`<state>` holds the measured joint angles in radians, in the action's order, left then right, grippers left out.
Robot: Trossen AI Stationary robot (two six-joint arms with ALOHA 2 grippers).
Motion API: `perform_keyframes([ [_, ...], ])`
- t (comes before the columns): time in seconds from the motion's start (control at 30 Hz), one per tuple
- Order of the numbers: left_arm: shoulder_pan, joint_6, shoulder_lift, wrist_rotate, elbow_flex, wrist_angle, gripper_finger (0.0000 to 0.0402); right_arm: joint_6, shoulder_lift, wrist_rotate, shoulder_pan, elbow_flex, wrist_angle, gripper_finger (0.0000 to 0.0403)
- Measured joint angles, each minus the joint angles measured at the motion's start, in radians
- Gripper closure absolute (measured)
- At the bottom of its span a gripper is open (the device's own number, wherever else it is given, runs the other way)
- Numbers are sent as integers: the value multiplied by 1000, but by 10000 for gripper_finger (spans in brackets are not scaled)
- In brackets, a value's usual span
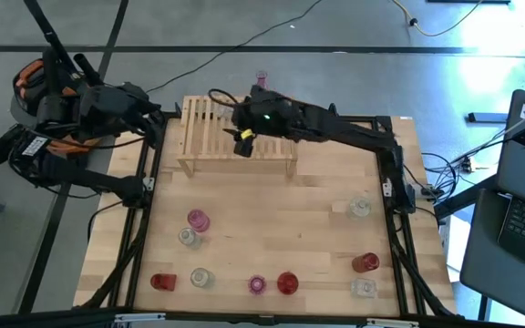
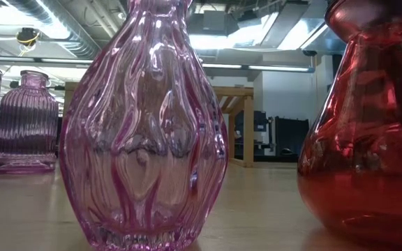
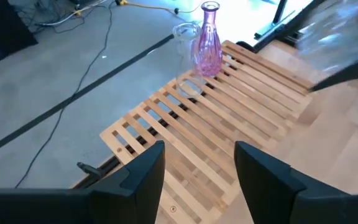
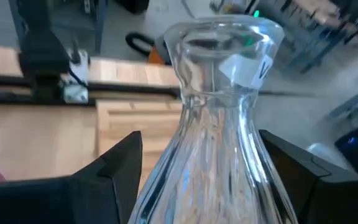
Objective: Sort vases onto shelf
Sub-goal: Put the transparent vase on the shelf aligned with the other transparent vase on the right
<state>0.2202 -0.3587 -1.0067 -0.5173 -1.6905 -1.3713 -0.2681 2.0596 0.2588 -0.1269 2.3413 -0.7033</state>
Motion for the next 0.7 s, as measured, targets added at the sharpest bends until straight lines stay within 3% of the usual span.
perform_keyframes([
  [0.23, 0, 55, -39, -3, 1, 48, 216, -30, -177, 163, 101, 0, -20, 160],
  [0.4, 0, 104, -74, 14, 1, 169, 216, -115, -324, 342, 199, 0, 3, 160],
  [0.7, 0, 165, -191, 165, 1, 381, 216, -162, -491, 654, 431, 3, -52, 160],
])
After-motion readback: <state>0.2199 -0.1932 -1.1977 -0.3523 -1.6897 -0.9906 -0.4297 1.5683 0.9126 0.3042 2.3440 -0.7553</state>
